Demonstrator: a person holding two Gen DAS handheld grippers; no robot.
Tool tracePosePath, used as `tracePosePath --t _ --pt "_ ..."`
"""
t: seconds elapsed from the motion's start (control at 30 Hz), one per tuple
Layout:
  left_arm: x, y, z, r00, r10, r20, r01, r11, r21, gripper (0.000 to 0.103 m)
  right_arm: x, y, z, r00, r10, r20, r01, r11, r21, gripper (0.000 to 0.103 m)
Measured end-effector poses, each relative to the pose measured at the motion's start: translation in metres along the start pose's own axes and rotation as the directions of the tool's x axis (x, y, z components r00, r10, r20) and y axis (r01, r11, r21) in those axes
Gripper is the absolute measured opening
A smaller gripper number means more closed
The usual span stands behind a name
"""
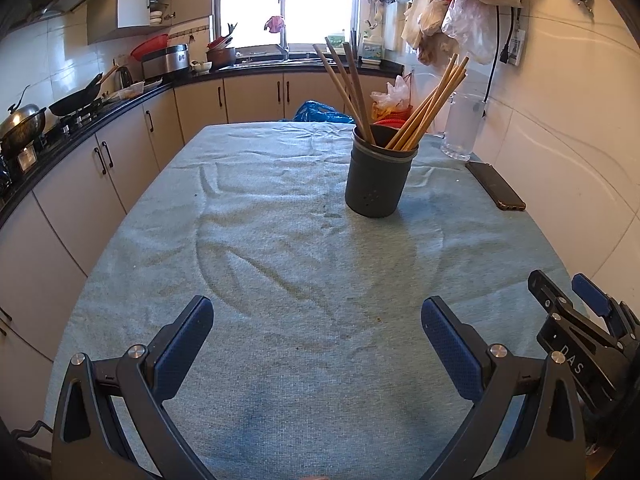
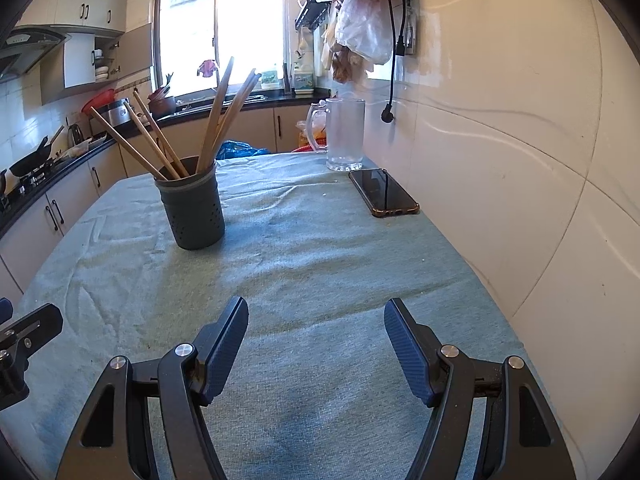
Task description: Organize utensils
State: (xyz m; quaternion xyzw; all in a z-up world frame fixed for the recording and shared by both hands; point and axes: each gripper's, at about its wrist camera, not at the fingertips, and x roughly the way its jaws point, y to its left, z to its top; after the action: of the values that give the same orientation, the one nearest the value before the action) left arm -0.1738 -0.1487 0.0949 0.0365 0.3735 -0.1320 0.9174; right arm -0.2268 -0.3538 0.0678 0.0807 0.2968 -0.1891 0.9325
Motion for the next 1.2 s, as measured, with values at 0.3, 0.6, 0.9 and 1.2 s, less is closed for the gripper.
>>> tracePosePath --t 0.3,0.6,0.9,1.2 --pt "0.0 0.001 0.0 1.0 0.005 -0.001 -0.005 1.0 0.0 0.103 0.0 0.001 0.0 1.0 0.001 0.001 -0.001 1.0 -0.003 0.076" --pt "-0.003 0.001 -0.001 1.0 0.021 0.015 -0.021 1.0 0.001 0.103 0.0 0.001 0.0 1.0 0.001 0.009 -0.001 1.0 -0.005 0.076" --pt "-0.031 0.007 0.007 0.98 0.088 0.179 -0.088 0.996 -0.01 0.103 -0.01 0.007 0.003 0.996 0.034 0.085 -0.03 0.998 -0.051 0.078" --pt "-0.055 0.006 0.014 0.94 0.146 0.308 -0.151 0.988 -0.007 0.103 -0.026 0.013 0.014 0.98 0.068 0.189 -0.051 0.994 -0.098 0.081"
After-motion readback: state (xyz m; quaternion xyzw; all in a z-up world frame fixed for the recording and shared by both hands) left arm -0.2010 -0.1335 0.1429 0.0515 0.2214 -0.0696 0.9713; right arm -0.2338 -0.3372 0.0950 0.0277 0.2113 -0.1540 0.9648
